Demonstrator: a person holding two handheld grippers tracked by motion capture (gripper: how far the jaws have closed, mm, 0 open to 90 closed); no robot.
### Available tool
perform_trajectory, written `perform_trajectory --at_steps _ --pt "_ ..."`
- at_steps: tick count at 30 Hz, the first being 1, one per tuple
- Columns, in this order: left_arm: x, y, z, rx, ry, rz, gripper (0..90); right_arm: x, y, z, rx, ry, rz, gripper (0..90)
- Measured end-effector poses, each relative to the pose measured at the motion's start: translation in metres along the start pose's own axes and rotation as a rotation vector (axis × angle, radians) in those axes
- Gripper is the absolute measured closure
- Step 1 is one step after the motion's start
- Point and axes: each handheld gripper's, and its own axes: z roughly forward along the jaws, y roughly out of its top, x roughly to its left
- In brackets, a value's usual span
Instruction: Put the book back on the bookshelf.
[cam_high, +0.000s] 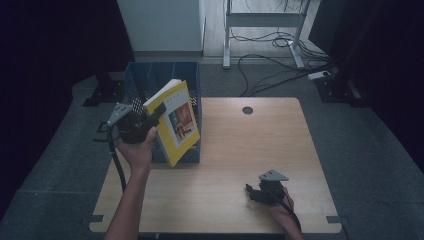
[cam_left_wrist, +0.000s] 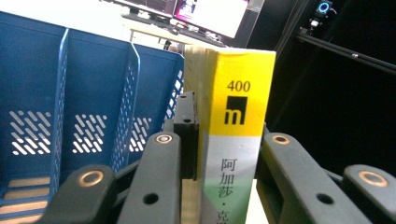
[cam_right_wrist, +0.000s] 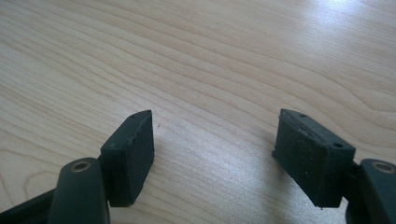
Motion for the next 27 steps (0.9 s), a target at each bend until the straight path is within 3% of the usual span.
perform_trajectory --at_steps 17,27 --pt "0.008 0.001 0.016 0.014 0.036 0.018 75.3 0.000 0.000 0.000 0.001 -0.005 -0.005 27.1" --pt "0.011 0.000 0.029 0.003 0.078 0.025 75.3 -0.001 0.000 0.000 0.001 -0.003 -0.007 27.0"
